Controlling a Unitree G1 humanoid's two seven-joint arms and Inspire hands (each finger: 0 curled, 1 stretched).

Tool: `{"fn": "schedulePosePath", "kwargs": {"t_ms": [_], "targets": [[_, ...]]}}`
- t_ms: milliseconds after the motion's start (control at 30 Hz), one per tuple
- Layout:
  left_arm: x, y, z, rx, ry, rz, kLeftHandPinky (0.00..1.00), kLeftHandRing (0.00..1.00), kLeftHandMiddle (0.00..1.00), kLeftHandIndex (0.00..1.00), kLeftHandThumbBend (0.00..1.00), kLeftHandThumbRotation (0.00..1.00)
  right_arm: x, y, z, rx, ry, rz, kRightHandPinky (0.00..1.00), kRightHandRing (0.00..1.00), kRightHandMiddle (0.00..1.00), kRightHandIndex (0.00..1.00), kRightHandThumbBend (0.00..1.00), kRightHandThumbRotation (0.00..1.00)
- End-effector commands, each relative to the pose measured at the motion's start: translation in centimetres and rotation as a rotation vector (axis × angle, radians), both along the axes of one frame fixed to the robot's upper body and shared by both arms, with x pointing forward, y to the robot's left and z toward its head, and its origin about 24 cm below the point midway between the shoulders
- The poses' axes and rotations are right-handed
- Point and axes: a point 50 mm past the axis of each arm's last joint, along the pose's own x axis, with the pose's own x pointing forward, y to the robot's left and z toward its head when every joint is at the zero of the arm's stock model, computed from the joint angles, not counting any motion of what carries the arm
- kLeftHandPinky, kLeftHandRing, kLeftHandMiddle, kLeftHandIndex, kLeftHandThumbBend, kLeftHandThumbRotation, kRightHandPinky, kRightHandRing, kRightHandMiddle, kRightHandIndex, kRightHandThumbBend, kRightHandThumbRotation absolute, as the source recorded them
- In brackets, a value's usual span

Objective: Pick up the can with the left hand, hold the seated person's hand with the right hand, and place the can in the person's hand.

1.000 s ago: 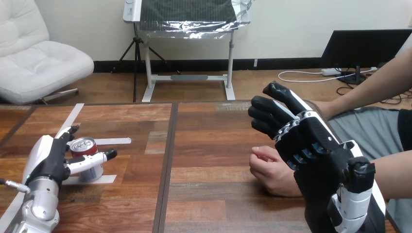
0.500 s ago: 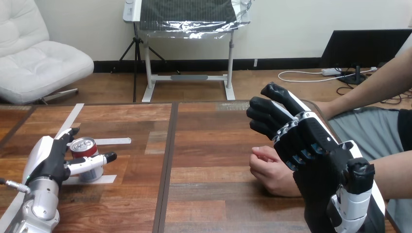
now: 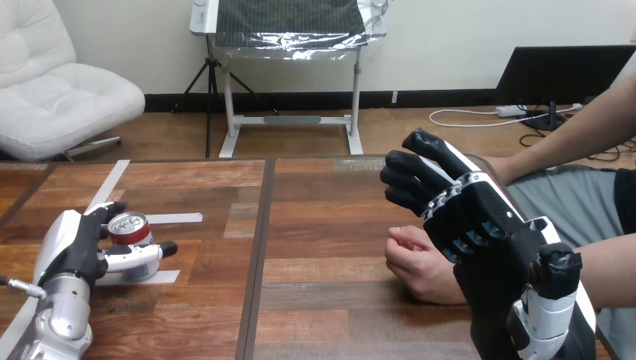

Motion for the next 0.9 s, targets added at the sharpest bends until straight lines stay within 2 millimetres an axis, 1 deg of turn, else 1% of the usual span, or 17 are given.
{"fn": "schedulePosePath", "kwargs": {"t_ms": [0, 233, 367, 533, 867], "targets": [[2.55, -0.8, 2.95, -0.001, -0.117, -0.015, 0.67, 0.76, 0.8, 0.8, 0.85, 0.18, 0.53, -0.12, 1.48, 0.002, -0.096, 0.002, 0.86, 0.85, 0.85, 0.87, 0.85, 1.0], [2.7, -1.01, 3.04, 0.009, -0.126, -0.014, 0.62, 0.71, 0.74, 0.74, 0.83, 0.07, 0.5, -0.12, 1.57, -0.002, -0.1, -0.001, 0.85, 0.85, 0.85, 0.87, 0.85, 1.0], [2.82, -1.17, 3.16, 0.027, -0.134, -0.018, 0.59, 0.68, 0.71, 0.71, 0.82, 0.03, 0.48, -0.15, 1.57, -0.002, -0.101, 0.001, 0.85, 0.85, 0.85, 0.87, 0.85, 1.0], [2.89, -1.24, 3.22, 0.029, -0.14, -0.016, 0.55, 0.63, 0.66, 0.67, 0.8, 0.01, 0.43, -0.14, 1.57, -0.003, -0.1, 0.0, 0.84, 0.85, 0.85, 0.87, 0.85, 1.0], [3.06, -1.43, 3.35, 0.016, -0.154, -0.007, 0.48, 0.56, 0.6, 0.62, 0.77, 0.0, 0.37, -0.1, 1.67, -0.006, -0.101, -0.009, 0.83, 0.85, 0.85, 0.86, 0.86, 1.0]]}}
